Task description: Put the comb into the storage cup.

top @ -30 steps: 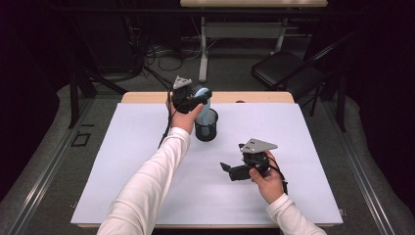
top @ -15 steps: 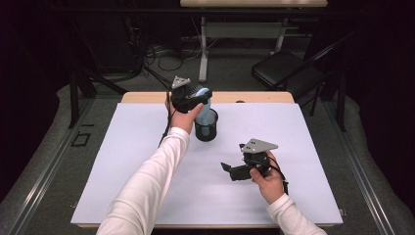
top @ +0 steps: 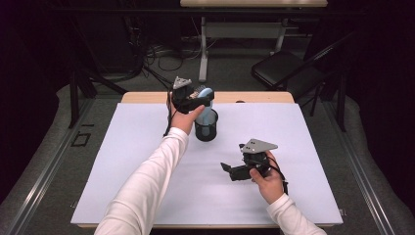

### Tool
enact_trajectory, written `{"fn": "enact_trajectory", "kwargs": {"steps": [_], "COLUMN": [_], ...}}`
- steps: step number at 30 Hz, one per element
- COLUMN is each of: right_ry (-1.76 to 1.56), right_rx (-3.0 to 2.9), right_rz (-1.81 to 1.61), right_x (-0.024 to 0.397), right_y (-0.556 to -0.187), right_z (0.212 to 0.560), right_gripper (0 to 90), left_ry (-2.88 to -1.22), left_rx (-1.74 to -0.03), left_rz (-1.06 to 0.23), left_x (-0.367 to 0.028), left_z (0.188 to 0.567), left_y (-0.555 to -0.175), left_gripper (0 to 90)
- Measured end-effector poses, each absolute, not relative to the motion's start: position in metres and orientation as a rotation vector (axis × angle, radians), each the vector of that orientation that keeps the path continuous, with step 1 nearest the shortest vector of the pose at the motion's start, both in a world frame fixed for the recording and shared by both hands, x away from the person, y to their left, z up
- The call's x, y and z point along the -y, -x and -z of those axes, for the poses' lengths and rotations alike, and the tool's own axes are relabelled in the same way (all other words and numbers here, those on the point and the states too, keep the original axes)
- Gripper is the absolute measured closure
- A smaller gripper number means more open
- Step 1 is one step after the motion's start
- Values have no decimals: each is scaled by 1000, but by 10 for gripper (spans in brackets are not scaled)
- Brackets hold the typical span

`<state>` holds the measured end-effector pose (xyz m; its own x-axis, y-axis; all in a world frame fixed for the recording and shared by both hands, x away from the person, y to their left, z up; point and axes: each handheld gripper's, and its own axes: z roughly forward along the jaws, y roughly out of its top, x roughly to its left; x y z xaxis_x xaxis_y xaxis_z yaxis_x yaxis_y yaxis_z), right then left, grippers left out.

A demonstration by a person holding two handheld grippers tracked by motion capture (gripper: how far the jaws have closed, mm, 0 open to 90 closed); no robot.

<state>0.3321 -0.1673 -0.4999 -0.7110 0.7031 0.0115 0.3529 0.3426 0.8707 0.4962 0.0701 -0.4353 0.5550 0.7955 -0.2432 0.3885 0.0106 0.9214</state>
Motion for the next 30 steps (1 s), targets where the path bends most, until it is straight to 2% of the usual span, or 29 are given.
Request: {"fn": "enact_trajectory", "kwargs": {"steps": [3,11,30], "right_ry": [-930,-935,-947], "right_rx": [-2247,-2248,-2244], "right_rz": [-1318,-1313,-1311], "right_x": [167,167,169], "right_y": [-332,-332,-332], "right_z": [500,501,501], "right_gripper": [58,58,52], "left_ry": [-1607,-1602,-1618], "left_rx": [-1042,-1051,-1038], "left_rz": [-425,-407,-387], "left_x": [-71,-74,-78], "left_z": [436,434,427], "left_y": [-496,-495,-488], "left_gripper": [114,28,6]}}
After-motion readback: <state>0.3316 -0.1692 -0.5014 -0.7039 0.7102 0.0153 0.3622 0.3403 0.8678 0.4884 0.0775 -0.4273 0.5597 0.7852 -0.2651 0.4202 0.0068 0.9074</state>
